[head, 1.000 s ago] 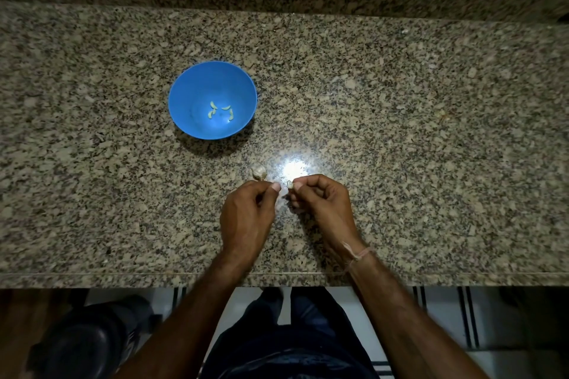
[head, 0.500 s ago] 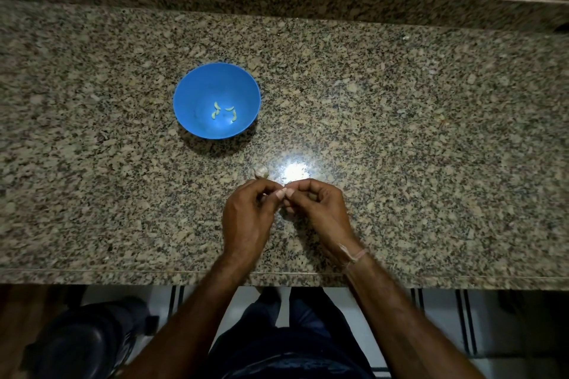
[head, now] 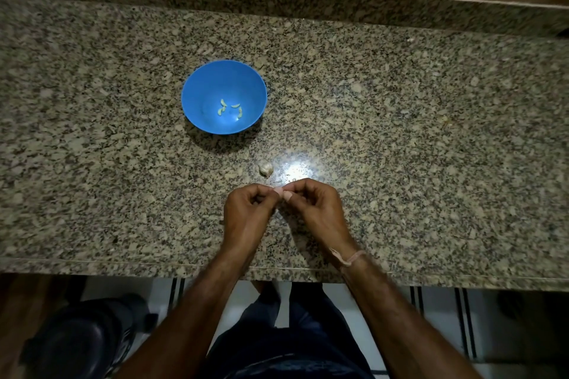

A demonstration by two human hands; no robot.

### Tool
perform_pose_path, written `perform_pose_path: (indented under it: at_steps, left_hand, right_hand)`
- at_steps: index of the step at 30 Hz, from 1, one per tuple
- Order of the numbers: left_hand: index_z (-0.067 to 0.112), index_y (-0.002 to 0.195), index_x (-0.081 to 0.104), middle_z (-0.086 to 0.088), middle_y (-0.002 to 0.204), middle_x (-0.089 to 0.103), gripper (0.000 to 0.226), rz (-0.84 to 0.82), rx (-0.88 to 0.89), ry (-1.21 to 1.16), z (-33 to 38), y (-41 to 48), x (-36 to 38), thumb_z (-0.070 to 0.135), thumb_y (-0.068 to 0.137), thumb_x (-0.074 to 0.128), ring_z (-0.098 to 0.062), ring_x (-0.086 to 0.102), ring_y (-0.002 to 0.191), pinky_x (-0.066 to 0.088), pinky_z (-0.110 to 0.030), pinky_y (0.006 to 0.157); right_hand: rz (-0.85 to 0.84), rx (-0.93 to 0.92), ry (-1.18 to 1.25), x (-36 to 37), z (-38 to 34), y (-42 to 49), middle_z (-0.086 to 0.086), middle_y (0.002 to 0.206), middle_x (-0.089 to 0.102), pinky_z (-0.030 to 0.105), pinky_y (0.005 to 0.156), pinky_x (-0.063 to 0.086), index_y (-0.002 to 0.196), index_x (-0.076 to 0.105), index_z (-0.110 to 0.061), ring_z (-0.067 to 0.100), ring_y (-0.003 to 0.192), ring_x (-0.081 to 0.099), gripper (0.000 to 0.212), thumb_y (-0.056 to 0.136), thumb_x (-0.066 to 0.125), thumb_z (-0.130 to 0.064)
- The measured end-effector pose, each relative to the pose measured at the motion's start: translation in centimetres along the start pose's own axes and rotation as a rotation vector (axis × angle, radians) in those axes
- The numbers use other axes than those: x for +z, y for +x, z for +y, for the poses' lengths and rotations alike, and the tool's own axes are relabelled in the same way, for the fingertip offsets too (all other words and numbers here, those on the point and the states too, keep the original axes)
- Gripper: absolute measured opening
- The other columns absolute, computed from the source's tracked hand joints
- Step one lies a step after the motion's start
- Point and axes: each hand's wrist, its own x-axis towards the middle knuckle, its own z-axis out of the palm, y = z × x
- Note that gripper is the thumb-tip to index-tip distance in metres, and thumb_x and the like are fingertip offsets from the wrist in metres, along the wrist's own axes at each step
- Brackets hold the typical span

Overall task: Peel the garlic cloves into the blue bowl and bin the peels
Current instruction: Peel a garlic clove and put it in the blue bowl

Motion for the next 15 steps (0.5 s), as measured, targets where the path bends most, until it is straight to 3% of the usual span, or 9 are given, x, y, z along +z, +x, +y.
perform_pose_path:
  at_steps: [3,7,9,12,15]
  left_hand:
    - [0.014,0.086,0.079,0.001,0.073,0.077,0.019,0.002,-0.05,-0.029,-0.2,0.2,0.5,0.019,0.1,0.066,-0.008,0.072,0.071,0.056,-0.021,0.067]
    - [0.018,0.106,0.078,0.007,0.095,0.078,0.017,0.022,0.041,0.058,-0.6,0.1,0.4,0.014,0.102,0.062,-0.005,0.072,0.091,0.059,-0.024,0.082]
    - [0.02,0.107,0.077,0.012,0.097,0.076,0.014,0.019,0.11,0.09,-0.6,-0.3,0.1,0.015,0.098,0.068,0.002,0.07,0.091,0.056,-0.016,0.077]
    - [0.021,0.097,0.077,0.012,0.085,0.075,0.006,0.062,0.163,0.183,-0.9,-0.5,-0.5,0.017,0.094,0.073,0.0,0.07,0.079,0.056,-0.018,0.068]
    - [0.02,0.098,0.077,0.012,0.085,0.074,0.005,0.171,0.153,0.2,-1.9,0.1,-2.3,0.019,0.095,0.073,-0.001,0.069,0.078,0.057,-0.02,0.067]
  right_hand:
    - [0.011,0.049,0.062,0.1,-0.1,-0.2,0.009,0.097,0.08,0.053,0.093,0.061,0.102,0.076,-0.008,0.029,0.096,0.077,0.007,0.096,0.074,-0.011]
    - [0.041,0.113,0.189,-0.1,-0.4,-0.3,0.018,0.095,0.077,0.058,0.091,0.061,0.103,0.074,-0.002,0.033,0.086,0.074,0.008,0.098,0.07,-0.007]
    - [0.02,0.148,0.237,-0.2,-0.7,-0.3,0.022,0.094,0.076,0.056,0.09,0.06,0.104,0.074,0.001,0.03,0.082,0.071,0.01,0.098,0.07,-0.006]
    - [-0.04,0.176,0.275,0.3,-1.0,-0.4,0.027,0.099,0.076,0.051,0.088,0.061,0.109,0.074,0.004,0.031,0.085,0.071,0.013,0.098,0.068,-0.002]
    - [0.01,0.112,0.138,0.0,-0.6,-0.2,0.014,0.104,0.079,0.045,0.09,0.063,0.111,0.077,-0.006,0.023,0.093,0.075,0.016,0.097,0.07,-0.003]
